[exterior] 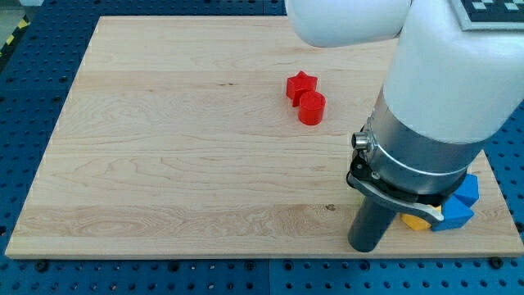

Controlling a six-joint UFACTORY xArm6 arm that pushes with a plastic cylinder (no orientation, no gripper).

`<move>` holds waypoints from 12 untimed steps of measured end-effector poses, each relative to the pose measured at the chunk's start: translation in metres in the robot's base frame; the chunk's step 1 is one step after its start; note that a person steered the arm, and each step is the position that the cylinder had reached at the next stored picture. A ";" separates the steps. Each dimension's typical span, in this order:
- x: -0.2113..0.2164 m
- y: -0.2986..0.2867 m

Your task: Push the green blocks to the top side

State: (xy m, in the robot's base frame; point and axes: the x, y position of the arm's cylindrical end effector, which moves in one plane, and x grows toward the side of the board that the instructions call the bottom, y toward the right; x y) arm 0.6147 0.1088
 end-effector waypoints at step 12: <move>-0.091 0.035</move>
